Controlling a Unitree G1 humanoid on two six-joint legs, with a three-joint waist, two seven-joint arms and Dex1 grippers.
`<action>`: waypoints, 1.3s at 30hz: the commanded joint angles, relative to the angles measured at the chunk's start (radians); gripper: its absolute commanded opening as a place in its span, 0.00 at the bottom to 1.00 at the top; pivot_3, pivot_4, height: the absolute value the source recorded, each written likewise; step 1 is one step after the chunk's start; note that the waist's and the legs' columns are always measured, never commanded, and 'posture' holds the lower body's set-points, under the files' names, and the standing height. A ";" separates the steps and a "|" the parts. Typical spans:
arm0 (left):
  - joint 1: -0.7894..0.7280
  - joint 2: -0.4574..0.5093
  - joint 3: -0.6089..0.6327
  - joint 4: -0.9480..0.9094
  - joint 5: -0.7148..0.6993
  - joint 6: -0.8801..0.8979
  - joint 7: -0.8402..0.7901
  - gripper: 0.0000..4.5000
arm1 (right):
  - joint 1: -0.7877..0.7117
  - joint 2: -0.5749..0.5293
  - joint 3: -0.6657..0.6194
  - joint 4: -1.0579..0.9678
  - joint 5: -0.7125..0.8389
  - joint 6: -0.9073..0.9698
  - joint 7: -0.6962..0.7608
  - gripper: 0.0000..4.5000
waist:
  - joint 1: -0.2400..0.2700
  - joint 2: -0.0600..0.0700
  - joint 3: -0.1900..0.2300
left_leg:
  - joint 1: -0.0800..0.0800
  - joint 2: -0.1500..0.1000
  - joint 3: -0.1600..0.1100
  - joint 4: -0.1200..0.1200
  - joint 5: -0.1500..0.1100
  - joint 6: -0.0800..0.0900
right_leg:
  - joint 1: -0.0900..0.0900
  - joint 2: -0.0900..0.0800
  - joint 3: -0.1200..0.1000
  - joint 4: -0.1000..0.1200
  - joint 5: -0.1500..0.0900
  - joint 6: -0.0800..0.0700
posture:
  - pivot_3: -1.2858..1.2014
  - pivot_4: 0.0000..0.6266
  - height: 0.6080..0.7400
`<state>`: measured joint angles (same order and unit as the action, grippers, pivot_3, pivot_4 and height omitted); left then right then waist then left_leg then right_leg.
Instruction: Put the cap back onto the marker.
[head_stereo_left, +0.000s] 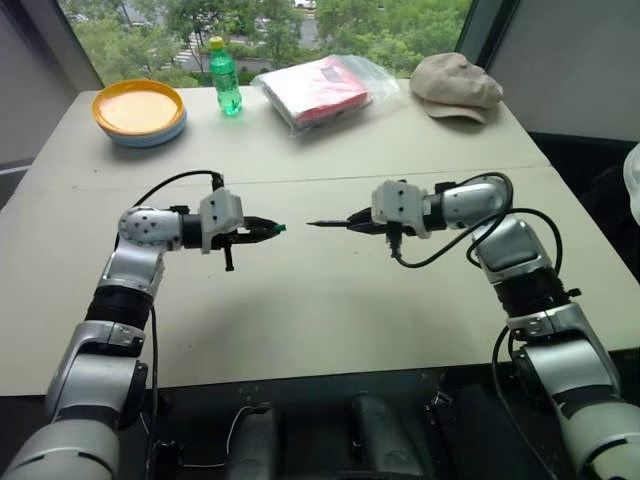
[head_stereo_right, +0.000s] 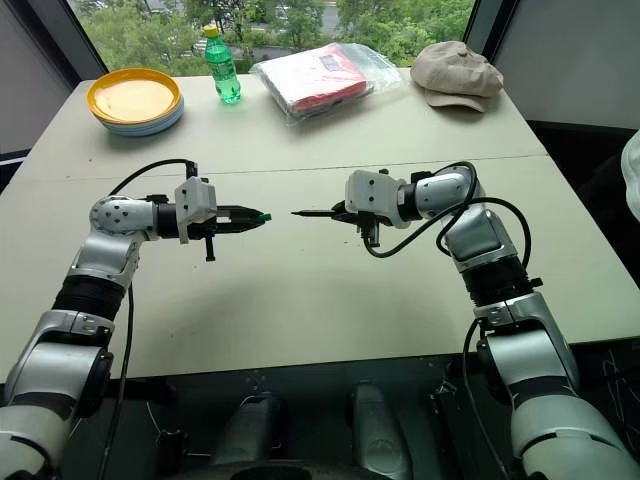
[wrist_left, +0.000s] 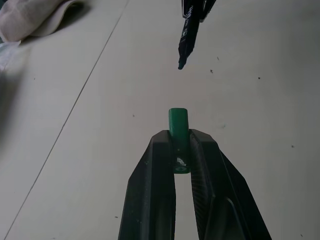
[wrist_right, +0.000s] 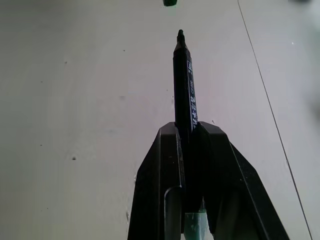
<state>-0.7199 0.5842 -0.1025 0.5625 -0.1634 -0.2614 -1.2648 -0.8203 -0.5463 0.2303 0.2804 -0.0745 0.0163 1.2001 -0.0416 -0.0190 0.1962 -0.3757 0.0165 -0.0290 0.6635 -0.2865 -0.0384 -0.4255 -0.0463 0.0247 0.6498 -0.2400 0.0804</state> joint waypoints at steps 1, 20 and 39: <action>-0.021 0.000 0.013 -0.022 -0.016 0.003 -0.011 0.00 | -0.010 0.007 0.004 -0.038 0.015 0.003 -0.014 0.00 | 0.000 0.000 0.000 | 0.000 0.000 0.000 0.000 0.000 0.000 | 0.000 0.000 0.000 0.000 0.000 0.000 | 0.52 0.24 1.00; -0.022 -0.016 0.011 -0.056 -0.008 0.004 0.001 0.00 | -0.018 0.022 0.036 -0.056 0.038 0.020 -0.011 0.00 | 0.000 0.000 0.000 | 0.000 0.000 0.000 0.000 0.000 0.000 | 0.000 0.000 0.000 0.000 0.000 0.000 | 0.52 0.24 1.00; 0.020 -0.014 0.000 -0.139 -0.010 0.042 -0.003 0.00 | -0.036 0.026 0.037 -0.039 0.041 0.016 0.002 0.00 | 0.000 0.000 0.000 | 0.000 0.000 0.000 0.000 0.000 0.000 | 0.000 0.000 0.000 0.000 0.000 0.000 | 0.52 0.24 1.00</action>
<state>-0.7011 0.5659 -0.1027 0.4655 -0.1632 -0.2195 -1.2613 -0.8209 -0.5281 0.2704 0.2596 -0.0528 0.0420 1.2044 -0.0417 -0.0190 0.1962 -0.3757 0.0165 -0.0292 0.6635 -0.2865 -0.0384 -0.4256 -0.0463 0.0246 0.6498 -0.2400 0.0804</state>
